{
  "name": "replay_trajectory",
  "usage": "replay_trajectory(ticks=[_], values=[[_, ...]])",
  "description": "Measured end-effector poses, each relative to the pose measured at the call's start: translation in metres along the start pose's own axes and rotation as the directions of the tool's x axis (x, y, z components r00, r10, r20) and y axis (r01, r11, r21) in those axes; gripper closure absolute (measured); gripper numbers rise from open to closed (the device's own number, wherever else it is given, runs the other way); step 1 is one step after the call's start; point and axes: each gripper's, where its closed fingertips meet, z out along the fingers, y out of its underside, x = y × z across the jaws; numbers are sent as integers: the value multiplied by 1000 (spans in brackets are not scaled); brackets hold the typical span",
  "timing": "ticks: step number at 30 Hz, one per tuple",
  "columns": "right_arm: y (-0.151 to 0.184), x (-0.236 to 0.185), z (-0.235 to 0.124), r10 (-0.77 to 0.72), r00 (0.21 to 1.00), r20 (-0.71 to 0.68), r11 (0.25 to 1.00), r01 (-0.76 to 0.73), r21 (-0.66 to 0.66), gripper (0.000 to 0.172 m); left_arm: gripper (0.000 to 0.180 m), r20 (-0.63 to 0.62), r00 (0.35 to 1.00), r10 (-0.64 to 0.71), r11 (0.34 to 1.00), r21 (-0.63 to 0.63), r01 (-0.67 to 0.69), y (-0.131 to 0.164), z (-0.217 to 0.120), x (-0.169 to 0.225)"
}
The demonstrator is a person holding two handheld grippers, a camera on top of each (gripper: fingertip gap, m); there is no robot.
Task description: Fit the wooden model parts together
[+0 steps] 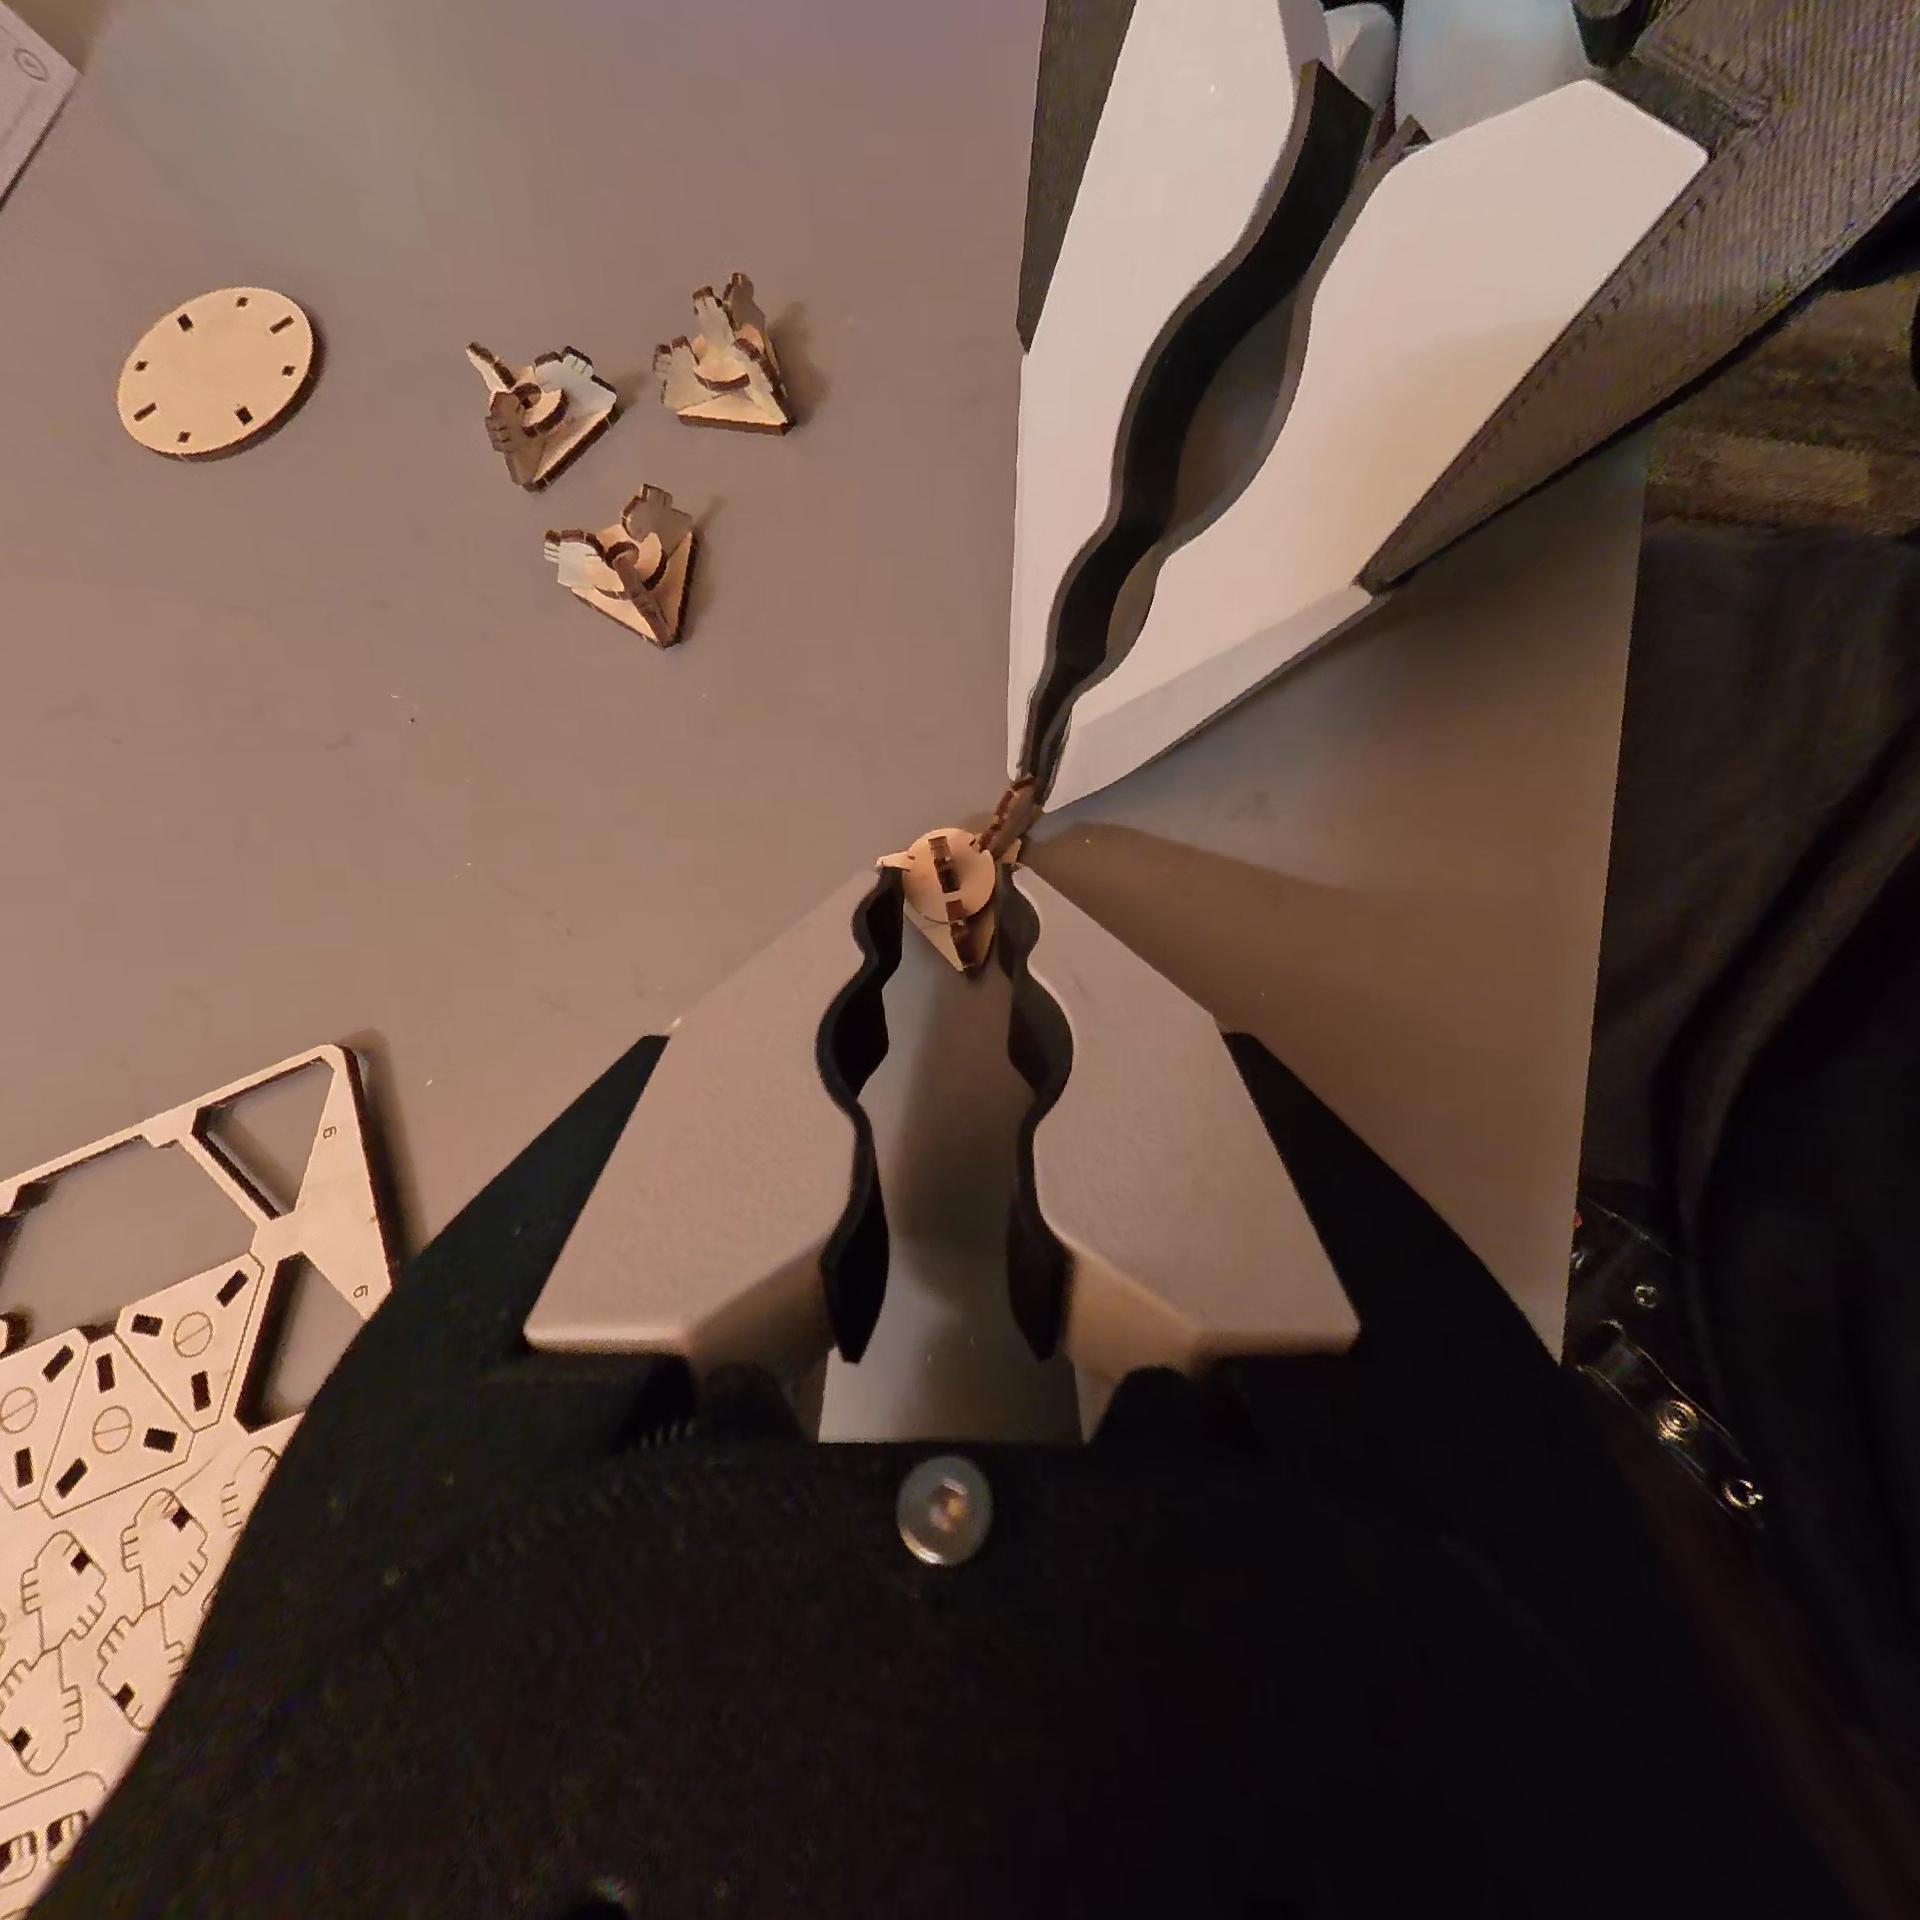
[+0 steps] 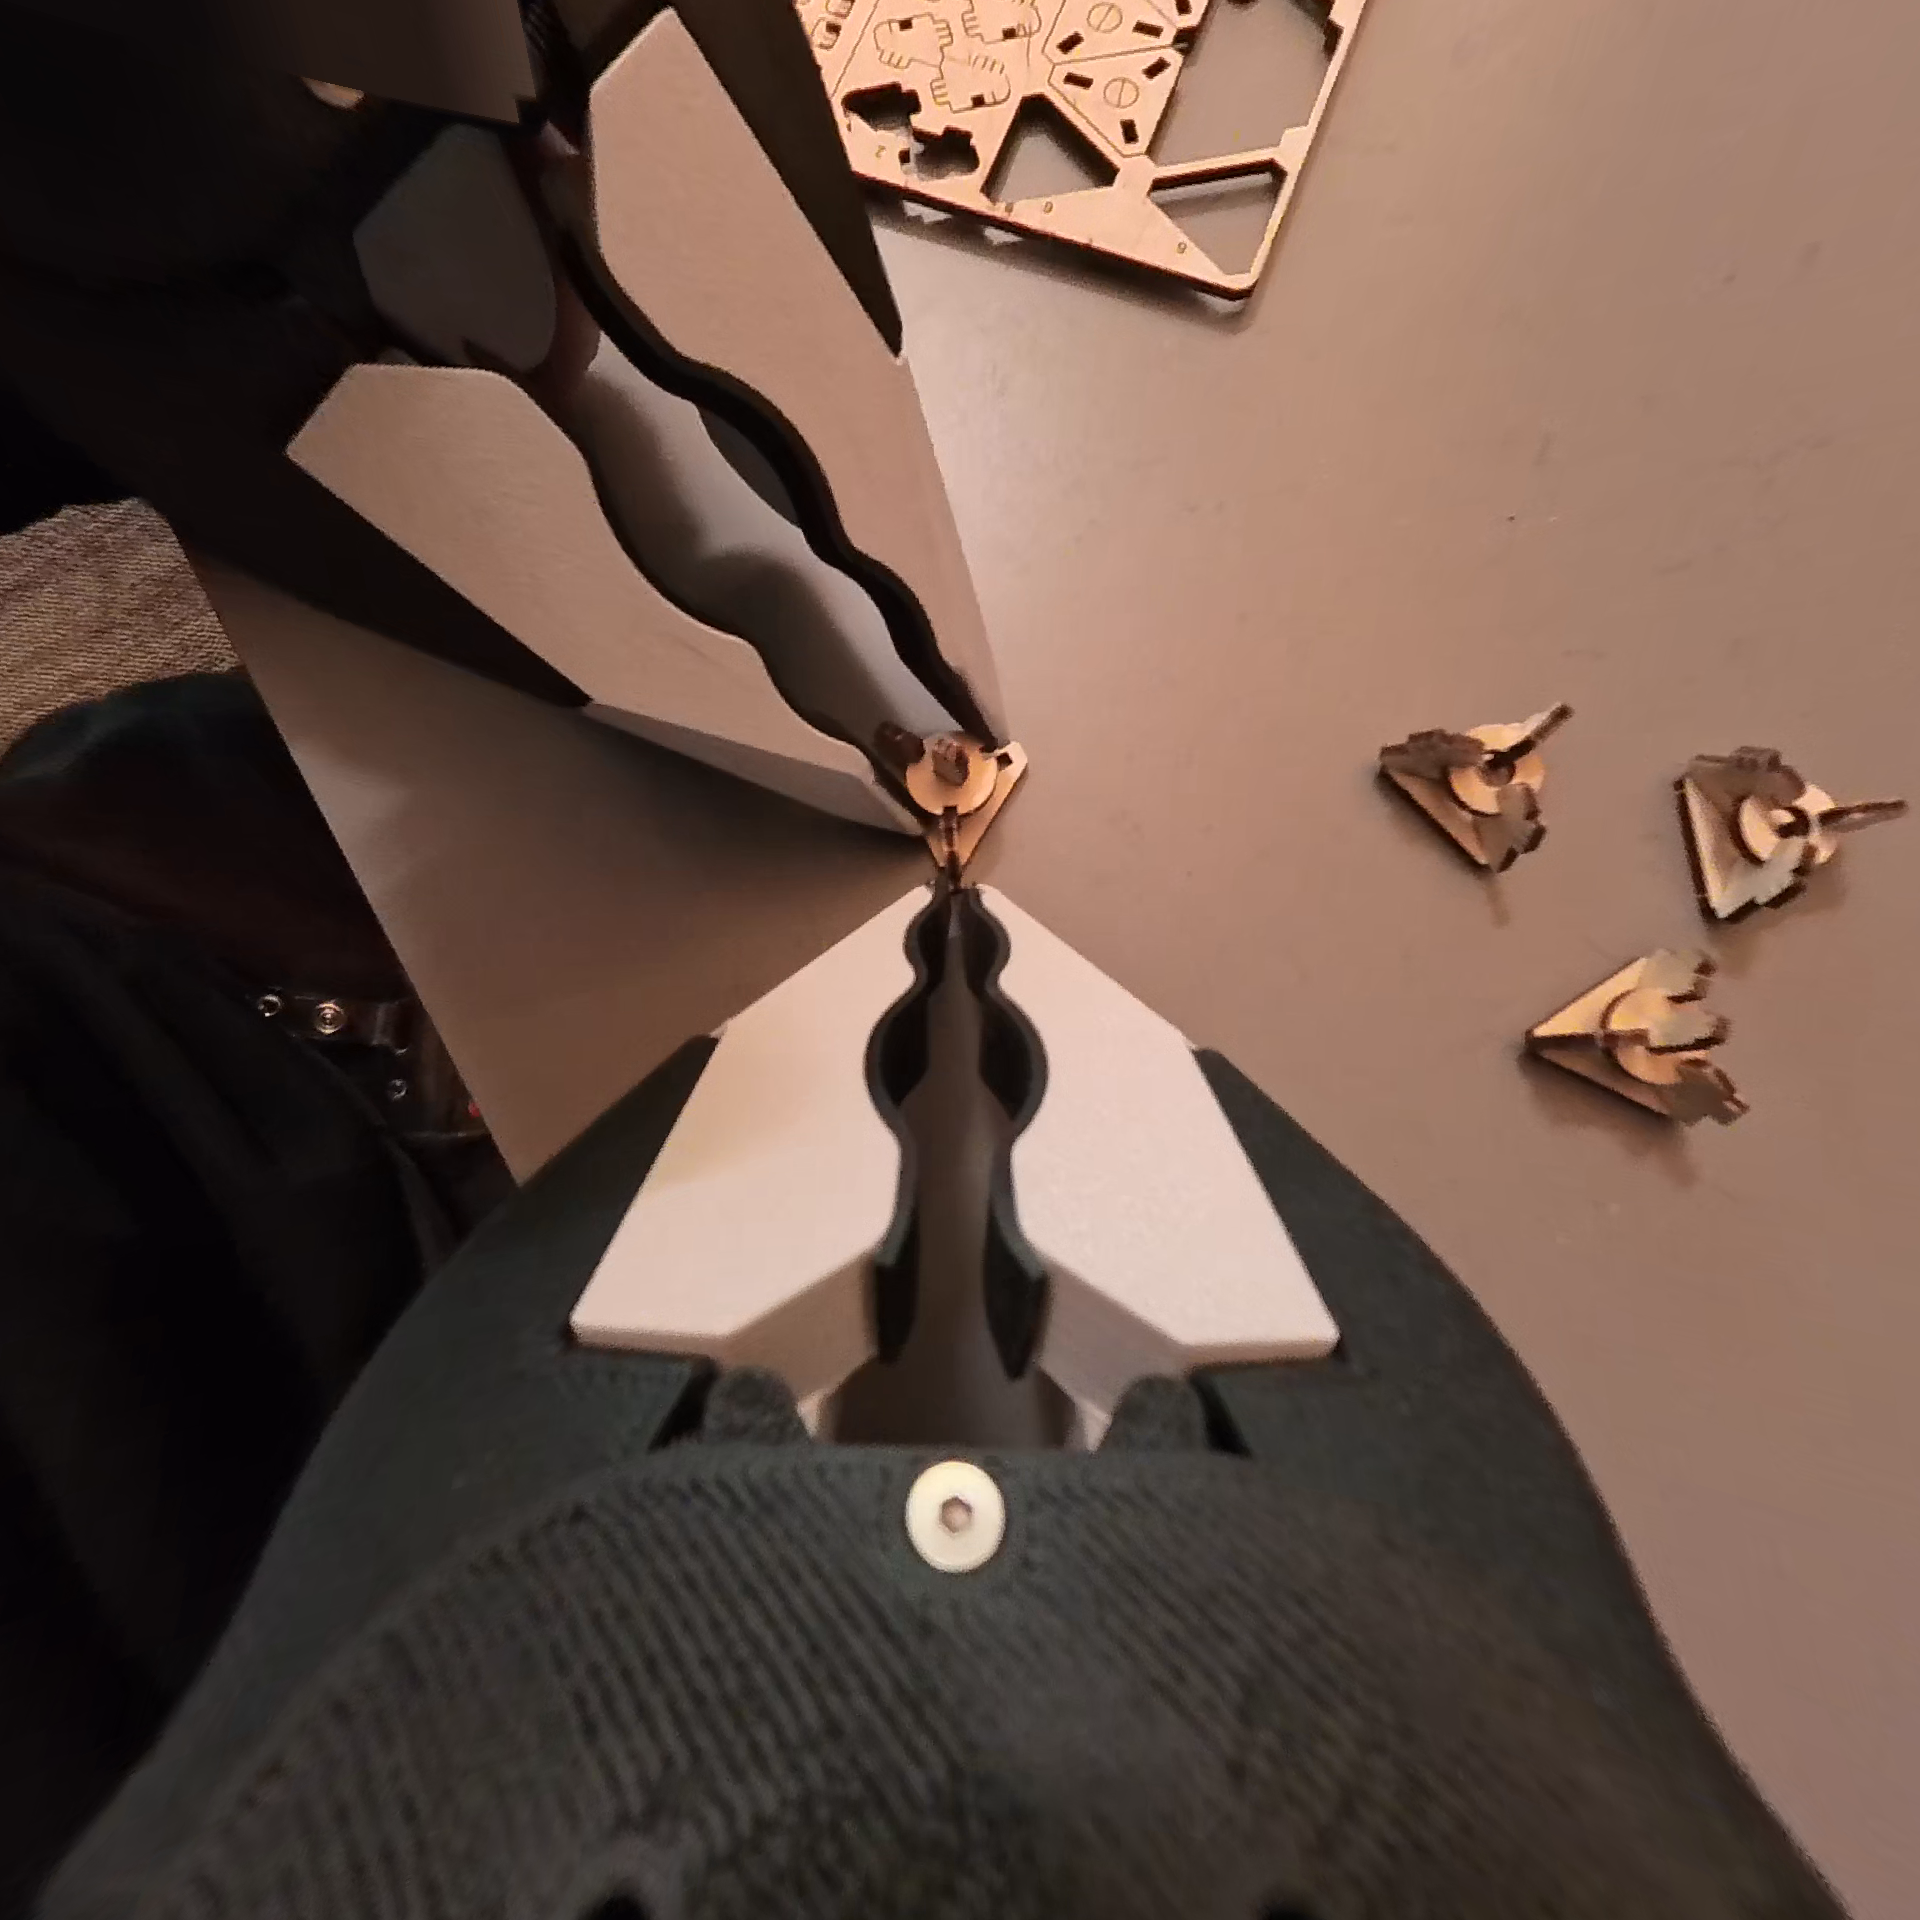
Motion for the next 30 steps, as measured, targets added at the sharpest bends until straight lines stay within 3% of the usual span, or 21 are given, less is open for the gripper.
replay_trajectory(ticks=[7, 17, 21, 30], values=[[-3, 6, 3, -47, 997, -54, 998, 50, 42, 166, 164, -6, 1000, -6, 1000, -2, 6, 0, 0, 1], [-12, -8, -2, -73, 996, 53, 986, 64, 153, 169, 164, -12, 1000, -10, 1000, -5, 10, 0, 1, 2], [-5, -2, 5, -81, 996, 19, 990, 79, 113, 171, 164, -15, 1000, -12, 1000, -6, 11, 0, 1, 2], [-4, -3, 5, 8, 996, 92, 994, -17, 108, 171, 164, -17, 1000, -11, 1000, -5, 11, 0, 1, 2]])
